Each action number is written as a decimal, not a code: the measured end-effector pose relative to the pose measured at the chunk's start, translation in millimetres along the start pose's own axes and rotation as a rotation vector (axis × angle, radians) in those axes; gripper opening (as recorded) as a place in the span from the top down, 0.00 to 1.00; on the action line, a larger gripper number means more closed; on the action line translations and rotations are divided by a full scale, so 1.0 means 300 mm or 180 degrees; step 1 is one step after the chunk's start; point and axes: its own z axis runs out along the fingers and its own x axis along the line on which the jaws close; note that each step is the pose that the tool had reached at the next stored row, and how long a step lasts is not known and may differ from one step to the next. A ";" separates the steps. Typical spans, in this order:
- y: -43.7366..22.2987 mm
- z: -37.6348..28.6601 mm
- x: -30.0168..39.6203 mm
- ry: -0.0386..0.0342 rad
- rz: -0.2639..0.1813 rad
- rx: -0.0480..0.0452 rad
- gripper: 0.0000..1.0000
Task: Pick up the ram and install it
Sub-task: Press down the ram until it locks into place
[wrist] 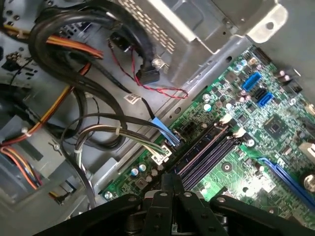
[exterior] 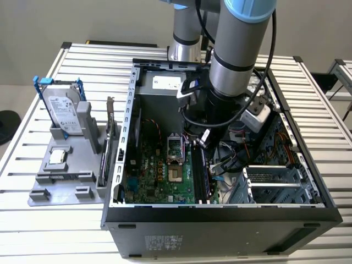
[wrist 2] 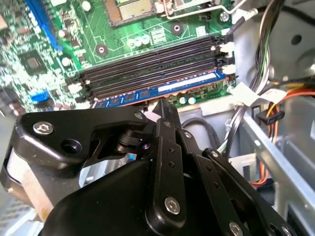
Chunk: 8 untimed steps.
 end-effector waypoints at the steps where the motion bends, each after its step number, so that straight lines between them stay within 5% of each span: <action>1: 0.000 0.000 0.000 0.0002 -0.0057 -0.0001 1.00; 8: 0.000 0.000 0.000 0.0015 -0.0460 -0.0009 1.00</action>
